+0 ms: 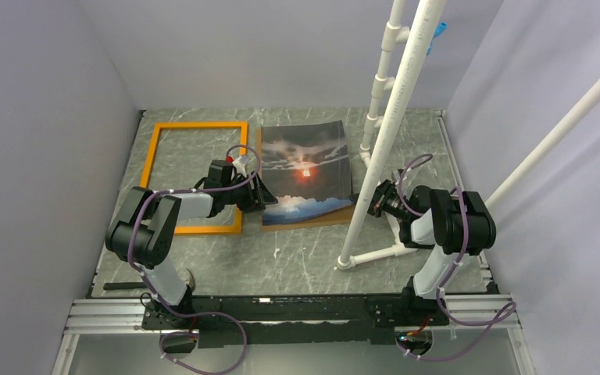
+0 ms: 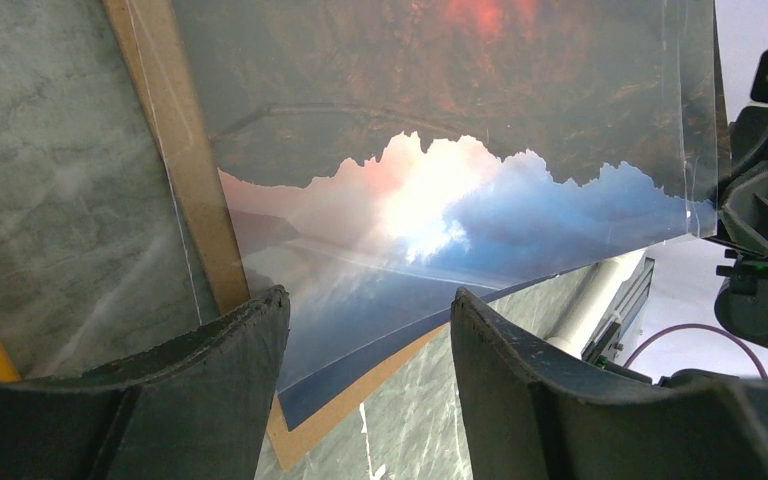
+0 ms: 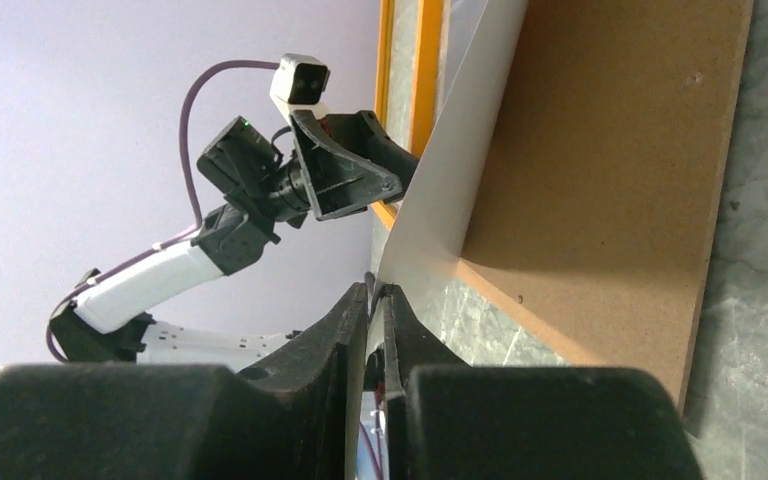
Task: Take the photo out of the frame
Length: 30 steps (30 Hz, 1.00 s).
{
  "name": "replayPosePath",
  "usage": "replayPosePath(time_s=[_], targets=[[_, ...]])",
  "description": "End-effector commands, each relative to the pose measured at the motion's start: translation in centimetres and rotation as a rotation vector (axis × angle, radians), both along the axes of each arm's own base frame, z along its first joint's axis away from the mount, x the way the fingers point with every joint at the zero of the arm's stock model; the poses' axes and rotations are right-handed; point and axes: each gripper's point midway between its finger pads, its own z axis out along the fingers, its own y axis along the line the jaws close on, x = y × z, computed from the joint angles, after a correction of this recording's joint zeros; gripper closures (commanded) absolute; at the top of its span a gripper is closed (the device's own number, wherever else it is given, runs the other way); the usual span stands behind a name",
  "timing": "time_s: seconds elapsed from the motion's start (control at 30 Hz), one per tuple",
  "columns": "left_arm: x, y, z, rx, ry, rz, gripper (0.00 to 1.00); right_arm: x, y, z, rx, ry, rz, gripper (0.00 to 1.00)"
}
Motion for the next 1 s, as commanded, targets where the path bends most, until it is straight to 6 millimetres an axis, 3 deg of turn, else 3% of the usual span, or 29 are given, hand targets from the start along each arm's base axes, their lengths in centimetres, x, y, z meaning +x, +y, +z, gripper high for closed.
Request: replayPosePath(time_s=[0.0,0.1,0.33,0.57,0.97], targets=[[-2.9,2.0,-4.7,0.125,0.150,0.026,0.33,-0.1,0.0,0.0,-0.065,-0.061,0.012,0.86],[-2.9,2.1,-4.7,0.127,0.149,0.026,0.33,-0.1,-0.1,0.0,-0.069,-0.062,0.009,0.82],[-3.0,2.1,-4.8,0.128,0.150,0.025,0.33,-0.1,-0.2,-0.8,-0.100,-0.056,-0.001,0.83],[-2.8,2.1,-4.8,0.133,0.150,0.024,0.33,0.2,-0.7,0.1,-0.076,-0.067,-0.024,0.81],[-3.0,2.2,-5.0,0.138,0.155,0.021,0.33,1.0,-1.2,-0.8,-0.071,-0.003,-0.054,0.88]])
